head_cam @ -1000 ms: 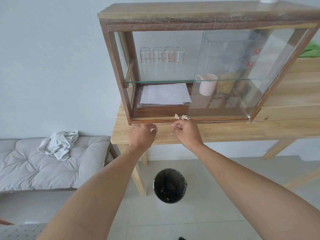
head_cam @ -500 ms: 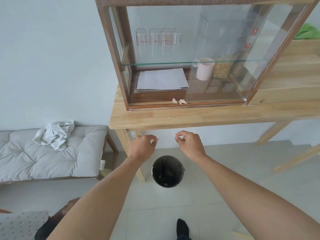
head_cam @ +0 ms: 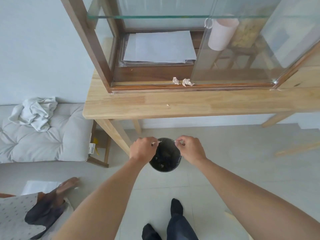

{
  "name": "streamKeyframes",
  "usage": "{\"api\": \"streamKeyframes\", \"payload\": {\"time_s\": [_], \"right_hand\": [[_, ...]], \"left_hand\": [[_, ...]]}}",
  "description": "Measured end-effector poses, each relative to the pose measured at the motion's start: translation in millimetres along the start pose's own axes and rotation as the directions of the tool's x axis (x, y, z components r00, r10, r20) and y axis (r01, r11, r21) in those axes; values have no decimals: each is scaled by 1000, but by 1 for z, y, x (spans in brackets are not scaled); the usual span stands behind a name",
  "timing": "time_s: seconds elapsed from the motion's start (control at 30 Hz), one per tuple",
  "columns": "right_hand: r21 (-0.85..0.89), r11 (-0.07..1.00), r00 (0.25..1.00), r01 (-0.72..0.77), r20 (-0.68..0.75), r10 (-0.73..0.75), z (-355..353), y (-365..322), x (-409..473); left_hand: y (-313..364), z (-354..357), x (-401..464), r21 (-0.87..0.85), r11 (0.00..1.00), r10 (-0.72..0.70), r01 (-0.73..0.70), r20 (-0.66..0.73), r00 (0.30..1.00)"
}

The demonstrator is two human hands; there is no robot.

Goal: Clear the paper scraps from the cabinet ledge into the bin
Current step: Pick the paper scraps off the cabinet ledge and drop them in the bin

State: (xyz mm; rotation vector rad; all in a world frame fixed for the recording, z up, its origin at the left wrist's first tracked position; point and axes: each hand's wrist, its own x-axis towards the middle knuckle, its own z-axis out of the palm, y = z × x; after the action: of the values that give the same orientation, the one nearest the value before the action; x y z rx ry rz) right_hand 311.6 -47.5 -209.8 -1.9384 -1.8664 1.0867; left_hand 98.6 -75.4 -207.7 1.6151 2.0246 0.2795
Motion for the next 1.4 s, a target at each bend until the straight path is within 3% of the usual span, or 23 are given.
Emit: {"api": "streamKeyframes", "payload": {"time_s": [0.37,0.97,1.4], "right_hand": [[-32,999,991,-40,123,44,9,21,44],[24,999,997,45,-64,-44,-33,-21,-17],[8,986,954,165,-253,-158,-95,-82,-63]], "left_hand": [[-1,27,34,-4,994,-107,108,92,990],[11,-48,-26,-14,999,51,-51,-55,997],[35,-149,-64,4,971,236,-241,-215,948]]}}
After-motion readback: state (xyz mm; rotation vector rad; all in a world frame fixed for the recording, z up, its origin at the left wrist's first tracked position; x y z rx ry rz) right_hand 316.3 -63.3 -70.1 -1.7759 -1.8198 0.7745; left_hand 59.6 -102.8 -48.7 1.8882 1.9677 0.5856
